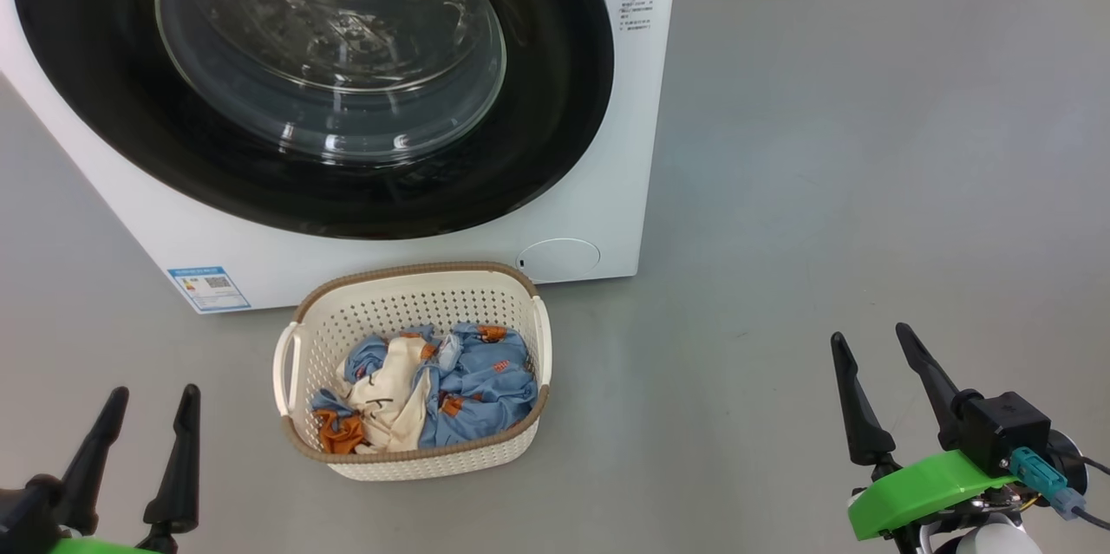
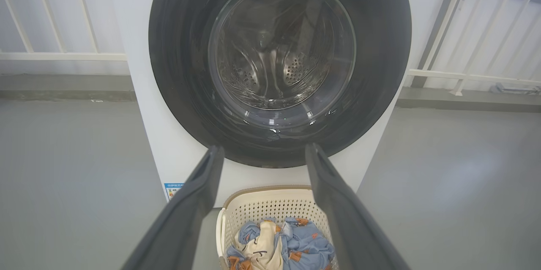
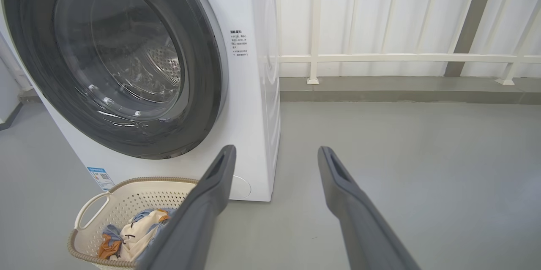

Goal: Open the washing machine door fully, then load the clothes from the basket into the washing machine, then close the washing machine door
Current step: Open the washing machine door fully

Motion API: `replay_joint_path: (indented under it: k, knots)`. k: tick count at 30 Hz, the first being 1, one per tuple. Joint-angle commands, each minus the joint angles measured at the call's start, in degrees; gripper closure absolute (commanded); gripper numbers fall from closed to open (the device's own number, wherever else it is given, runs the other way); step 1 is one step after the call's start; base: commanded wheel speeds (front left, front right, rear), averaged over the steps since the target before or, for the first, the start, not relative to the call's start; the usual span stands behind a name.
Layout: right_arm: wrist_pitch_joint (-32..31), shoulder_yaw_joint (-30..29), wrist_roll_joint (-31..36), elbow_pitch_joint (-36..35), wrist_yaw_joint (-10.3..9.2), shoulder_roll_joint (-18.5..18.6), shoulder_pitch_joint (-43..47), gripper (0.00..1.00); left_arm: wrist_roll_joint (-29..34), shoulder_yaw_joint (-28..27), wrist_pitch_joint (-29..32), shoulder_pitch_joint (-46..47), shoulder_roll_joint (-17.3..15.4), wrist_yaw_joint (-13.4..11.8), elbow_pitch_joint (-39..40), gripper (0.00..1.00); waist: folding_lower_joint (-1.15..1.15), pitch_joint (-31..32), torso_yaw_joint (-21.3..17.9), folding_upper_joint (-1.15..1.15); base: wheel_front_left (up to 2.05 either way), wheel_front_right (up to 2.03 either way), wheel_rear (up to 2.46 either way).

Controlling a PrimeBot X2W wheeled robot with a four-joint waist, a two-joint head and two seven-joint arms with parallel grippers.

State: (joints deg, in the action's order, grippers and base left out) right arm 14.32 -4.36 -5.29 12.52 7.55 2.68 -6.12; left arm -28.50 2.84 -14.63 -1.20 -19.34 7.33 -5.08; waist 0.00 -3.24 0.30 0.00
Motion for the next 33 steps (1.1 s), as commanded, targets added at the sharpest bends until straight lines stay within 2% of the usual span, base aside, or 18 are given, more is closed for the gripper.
replay_joint_path:
  k: [1,22,33]
  knots:
    - [0.68,1.41,0.04,-1.64,-0.06,0.2,-1.48,0.0,0.11,-2.66,-0.37,1.59,-2.04,0.15,1.56,0.0,0.0,0.0,0.02,0.0,0.0,0.0,0.0]
    - [0.68,1.77,-1.44,-0.79,-0.06,0.2,-1.84,0.0,1.35,-2.59,-0.37,0.7,-1.21,0.15,1.63,0.0,0.0,0.52,0.31,0.0,0.0,0.0,0.0]
    - [0.68,1.56,-5.32,-2.72,-0.06,0.2,-6.89,0.0,1.39,-2.8,-0.37,0.55,-1.27,0.15,1.62,0.0,0.0,-0.57,0.62,0.0,0.0,0.0,0.0]
